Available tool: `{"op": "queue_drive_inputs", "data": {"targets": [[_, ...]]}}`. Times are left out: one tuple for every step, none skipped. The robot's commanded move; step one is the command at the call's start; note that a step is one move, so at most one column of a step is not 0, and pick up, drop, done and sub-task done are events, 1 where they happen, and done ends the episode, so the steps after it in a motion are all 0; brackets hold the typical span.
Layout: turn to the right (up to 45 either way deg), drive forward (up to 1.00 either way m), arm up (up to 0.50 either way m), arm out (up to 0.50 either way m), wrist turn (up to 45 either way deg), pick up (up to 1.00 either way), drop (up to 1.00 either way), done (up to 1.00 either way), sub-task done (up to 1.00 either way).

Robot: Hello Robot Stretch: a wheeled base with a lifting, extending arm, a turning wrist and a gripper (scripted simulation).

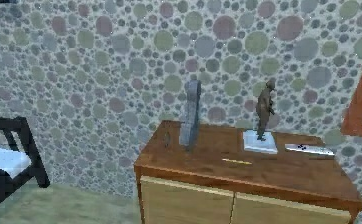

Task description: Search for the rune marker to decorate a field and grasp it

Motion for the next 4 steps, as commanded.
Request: {"op": "queue_drive_inputs", "data": {"targets": [[-45.0, 0.00, 0.00, 0.00, 0.0, 0.00, 0.00, 0.00, 0.00], [-36.0, 0.00, 0.00, 0.00, 0.0, 0.00, 0.00, 0.00, 0.00], [0.0, 0.00, 0.50, 0.00, 0.0, 0.00, 0.00, 0.00, 0.00], [0.0, 0.00, 0.38, 0.00, 0.0, 0.00, 0.00, 0.00, 0.00]]}}
